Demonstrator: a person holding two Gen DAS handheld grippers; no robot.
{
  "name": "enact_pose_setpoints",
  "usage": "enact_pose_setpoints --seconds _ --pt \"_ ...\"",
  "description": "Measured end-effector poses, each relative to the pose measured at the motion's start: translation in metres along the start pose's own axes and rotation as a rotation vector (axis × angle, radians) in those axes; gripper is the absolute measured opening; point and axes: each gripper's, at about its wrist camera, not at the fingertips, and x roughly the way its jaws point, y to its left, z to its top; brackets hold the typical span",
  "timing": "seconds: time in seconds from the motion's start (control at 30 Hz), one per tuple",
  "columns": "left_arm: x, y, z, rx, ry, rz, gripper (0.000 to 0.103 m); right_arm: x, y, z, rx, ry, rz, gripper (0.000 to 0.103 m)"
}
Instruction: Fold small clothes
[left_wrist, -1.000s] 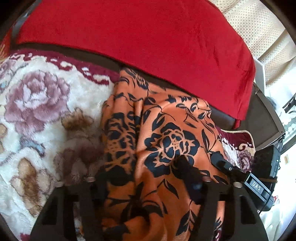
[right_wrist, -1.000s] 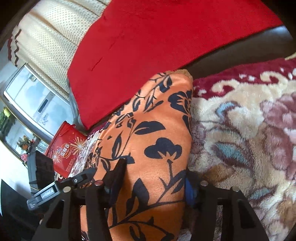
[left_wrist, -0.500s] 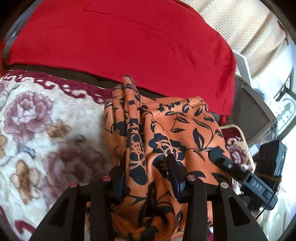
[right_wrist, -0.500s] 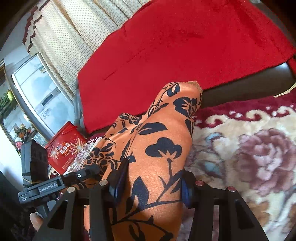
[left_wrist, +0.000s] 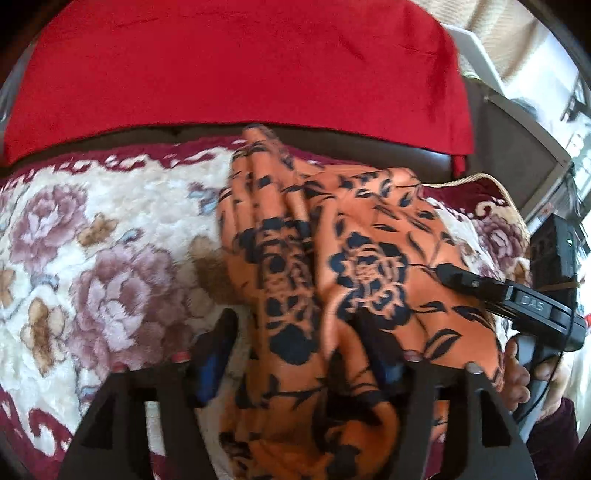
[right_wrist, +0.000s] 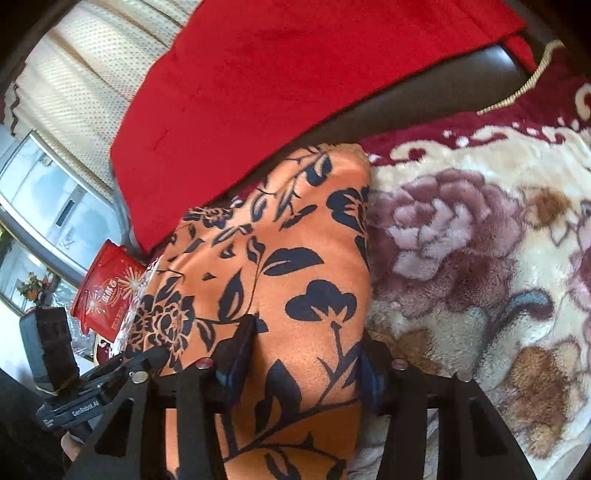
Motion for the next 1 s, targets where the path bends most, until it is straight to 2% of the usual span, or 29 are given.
enact_pose_setpoints --seconds 0.07,0.17,0.3,0.37,0.43,0.53,0.67,0.73,0.8,0.9,1.0 --pt "0.001 0.005 0.0 -0.009 0.009 -0.009 0.072 -0.001 0.002 0.003 0.009 0.008 -0.022 0.061" --pt "-0.005 0.003 -0.003 0.02 -0.002 0.017 0.073 -0.011 0.01 0.008 -0.027 -0.004 -0.074 0.061" --pt "-0.013 0.0 -0.005 0.066 -0.02 0.049 0.073 -0.039 0.028 0.009 -0.111 -0.151 -0.18 0.061" --pt "-0.018 -0.004 -0.008 0.091 -0.035 0.068 0.073 -0.049 0.037 0.008 -0.141 -0.205 -0.157 0.061" --pt "-0.019 -0.007 -0.012 0.124 -0.053 0.098 0.073 -0.051 0.045 0.005 -0.163 -0.202 -0.118 0.061" --pt "-0.019 -0.008 -0.017 0.145 -0.062 0.125 0.075 -0.043 0.061 -0.006 -0.206 -0.162 -0.133 0.057" --pt "-0.014 -0.007 -0.022 0.132 -0.054 0.151 0.08 -0.023 0.073 -0.037 -0.269 -0.107 -0.229 0.055" --pt "-0.012 -0.008 -0.023 0.128 -0.06 0.168 0.081 -0.02 0.074 -0.053 -0.294 -0.136 -0.294 0.055" --pt "-0.014 -0.01 -0.023 0.121 -0.065 0.184 0.081 -0.022 0.077 -0.058 -0.3 -0.156 -0.323 0.055" --pt "-0.021 -0.012 -0.028 0.111 -0.084 0.205 0.081 -0.044 0.075 -0.068 -0.243 -0.198 -0.28 0.055" --pt "-0.03 -0.013 -0.037 0.093 -0.106 0.213 0.081 -0.059 0.078 -0.086 -0.242 -0.222 -0.265 0.055"
